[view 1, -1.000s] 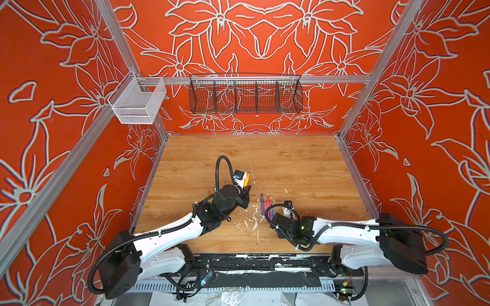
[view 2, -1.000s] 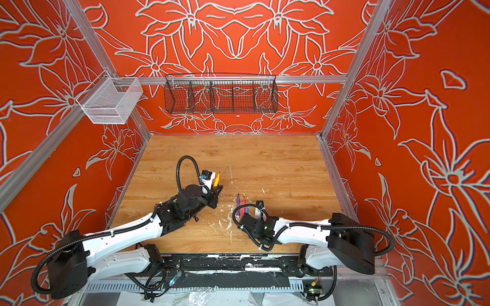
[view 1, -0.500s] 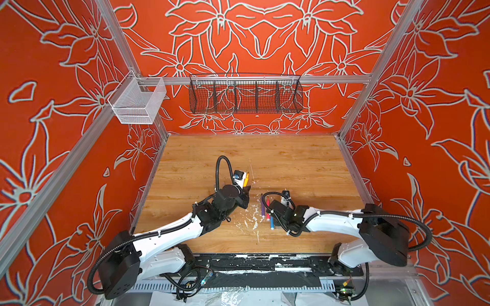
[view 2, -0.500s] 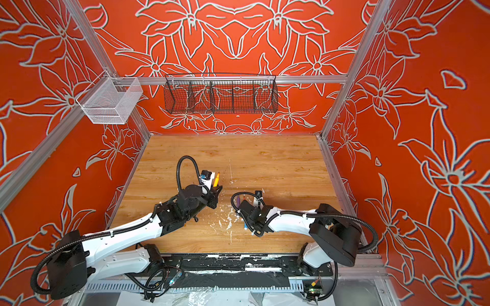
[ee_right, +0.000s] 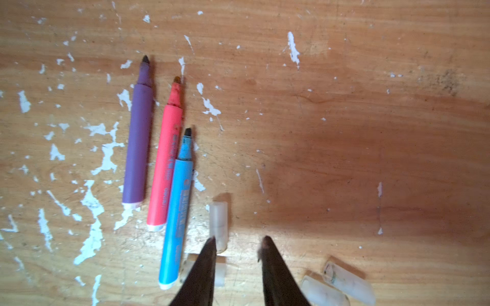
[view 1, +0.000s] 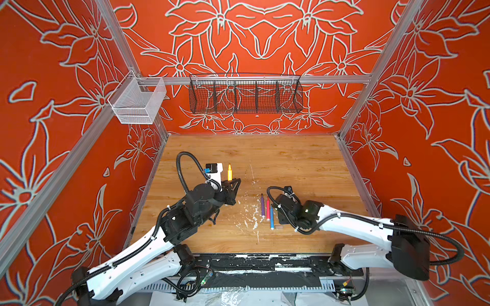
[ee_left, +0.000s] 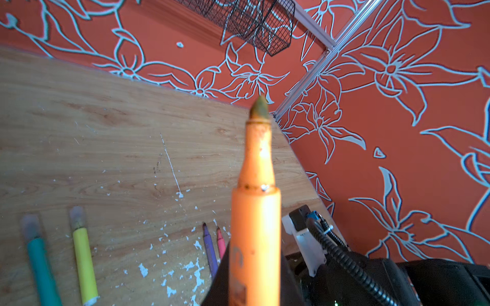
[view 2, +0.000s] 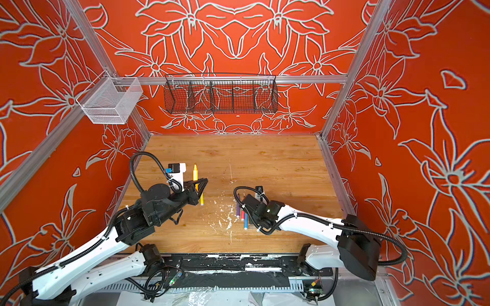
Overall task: Insert the pens into the pen caps
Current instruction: 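Lower the right gripper and grasp a clear cap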
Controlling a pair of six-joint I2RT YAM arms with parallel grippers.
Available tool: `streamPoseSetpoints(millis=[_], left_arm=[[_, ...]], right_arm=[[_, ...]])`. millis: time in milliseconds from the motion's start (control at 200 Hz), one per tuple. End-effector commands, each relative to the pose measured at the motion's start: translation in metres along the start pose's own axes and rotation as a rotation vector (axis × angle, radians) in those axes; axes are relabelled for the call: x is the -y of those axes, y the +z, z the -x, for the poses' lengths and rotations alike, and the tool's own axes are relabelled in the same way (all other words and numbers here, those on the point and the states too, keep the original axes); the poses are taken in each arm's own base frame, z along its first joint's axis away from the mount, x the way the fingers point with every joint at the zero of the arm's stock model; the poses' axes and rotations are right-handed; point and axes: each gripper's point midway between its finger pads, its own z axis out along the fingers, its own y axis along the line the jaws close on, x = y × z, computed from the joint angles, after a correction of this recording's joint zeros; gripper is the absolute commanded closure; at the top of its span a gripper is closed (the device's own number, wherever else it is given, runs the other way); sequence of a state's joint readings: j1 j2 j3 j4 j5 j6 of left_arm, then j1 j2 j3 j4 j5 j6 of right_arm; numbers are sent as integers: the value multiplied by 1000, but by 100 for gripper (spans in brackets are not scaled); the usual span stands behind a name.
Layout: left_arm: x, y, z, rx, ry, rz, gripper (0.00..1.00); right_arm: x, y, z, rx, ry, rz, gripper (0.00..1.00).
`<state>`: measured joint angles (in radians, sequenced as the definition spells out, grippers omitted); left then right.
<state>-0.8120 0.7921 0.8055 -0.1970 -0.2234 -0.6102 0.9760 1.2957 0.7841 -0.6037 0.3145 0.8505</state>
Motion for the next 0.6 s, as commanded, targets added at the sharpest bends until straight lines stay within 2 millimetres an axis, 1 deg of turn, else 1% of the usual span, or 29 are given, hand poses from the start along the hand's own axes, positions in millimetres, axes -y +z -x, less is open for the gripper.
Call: streamPoseSetpoints(millis=[0, 70, 165, 230, 305, 395, 505, 596], left_arm=[[5, 5, -20, -115, -36, 7, 100], [6, 10, -25, -147, -34, 24, 100], [5, 15, -28, -164, -40, 48, 100], [0, 17, -29, -162, -43, 71, 100], [1, 18, -29, -162, -43, 70, 100], [0, 19, -30, -164, -39, 76, 100], [-5, 20, -30, -156, -38, 104, 100], [-5, 21, -29, -149, -40, 100, 100]], right_arm=[[-4, -2, -4, -74, -82, -19, 64], [-8, 5, -6, -101, -100, -35, 63], [-11, 15, -12, -143, -117, -58, 63], [-11, 21, -16, -163, -125, -76, 63], [-10, 28, -20, -182, -135, -94, 64], [-7, 32, -23, -196, -141, -111, 65], [-8, 35, -27, -200, -137, -97, 65], [-8, 39, -29, -208, -134, -90, 66]])
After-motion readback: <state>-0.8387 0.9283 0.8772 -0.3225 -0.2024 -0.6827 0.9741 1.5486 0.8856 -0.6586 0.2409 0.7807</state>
